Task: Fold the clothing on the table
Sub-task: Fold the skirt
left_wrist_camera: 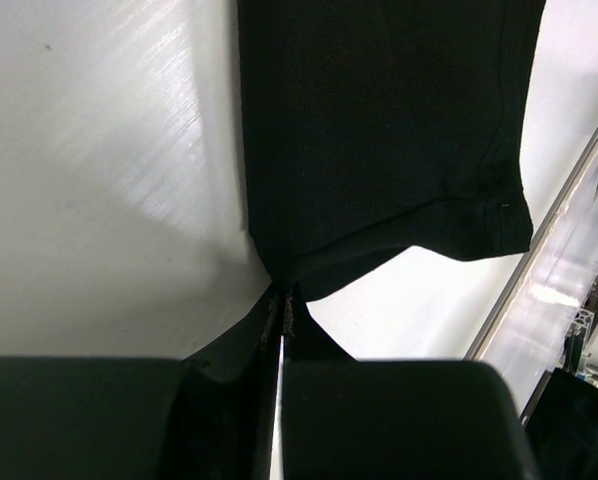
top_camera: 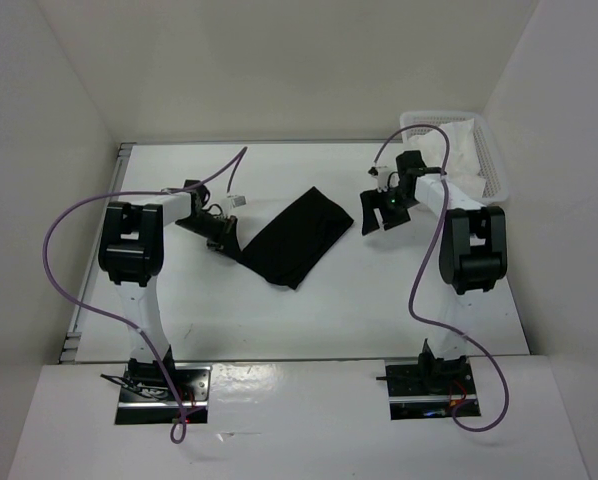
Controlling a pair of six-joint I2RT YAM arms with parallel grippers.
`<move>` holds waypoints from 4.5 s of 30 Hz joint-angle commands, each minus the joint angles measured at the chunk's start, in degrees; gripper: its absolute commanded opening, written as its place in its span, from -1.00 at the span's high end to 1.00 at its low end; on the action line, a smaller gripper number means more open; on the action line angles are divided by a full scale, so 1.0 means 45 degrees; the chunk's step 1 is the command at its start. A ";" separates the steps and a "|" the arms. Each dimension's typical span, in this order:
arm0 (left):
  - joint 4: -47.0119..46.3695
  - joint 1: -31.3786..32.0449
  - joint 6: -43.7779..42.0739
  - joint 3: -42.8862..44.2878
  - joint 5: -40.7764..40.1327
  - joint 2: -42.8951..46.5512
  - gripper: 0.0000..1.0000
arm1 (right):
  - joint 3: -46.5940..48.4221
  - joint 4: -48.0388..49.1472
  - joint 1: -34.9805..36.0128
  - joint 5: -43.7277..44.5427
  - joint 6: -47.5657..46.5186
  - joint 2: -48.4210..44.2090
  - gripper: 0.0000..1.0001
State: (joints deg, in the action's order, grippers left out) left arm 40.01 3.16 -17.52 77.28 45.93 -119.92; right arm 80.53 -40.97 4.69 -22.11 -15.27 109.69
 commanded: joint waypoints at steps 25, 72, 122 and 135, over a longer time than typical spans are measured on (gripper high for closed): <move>-0.0396 0.0880 0.0202 -0.0200 -0.2121 -0.0012 1.00 | 0.5852 -0.0563 -0.0143 -0.2724 -0.0553 0.4959 -0.67; -0.0044 0.1115 0.0202 -0.0082 -0.2004 -0.0130 1.00 | 0.8040 -0.1677 0.1341 -0.2138 -0.0379 0.4472 -0.65; -0.0160 0.1115 0.0084 -0.0200 -0.1887 -0.0129 1.00 | 0.2983 0.0569 0.1575 -0.0789 -0.0338 0.3496 -0.60; -0.0043 0.1115 0.0084 -0.0317 -0.1887 -0.0012 1.00 | 0.3667 0.0335 0.1575 -0.1943 -0.0455 0.4745 -0.20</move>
State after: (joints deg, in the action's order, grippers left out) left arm 40.84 7.66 -14.66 77.25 42.48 -119.13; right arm 97.27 -37.23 11.22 -29.36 -16.60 127.02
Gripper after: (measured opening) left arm 0.009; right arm 0.620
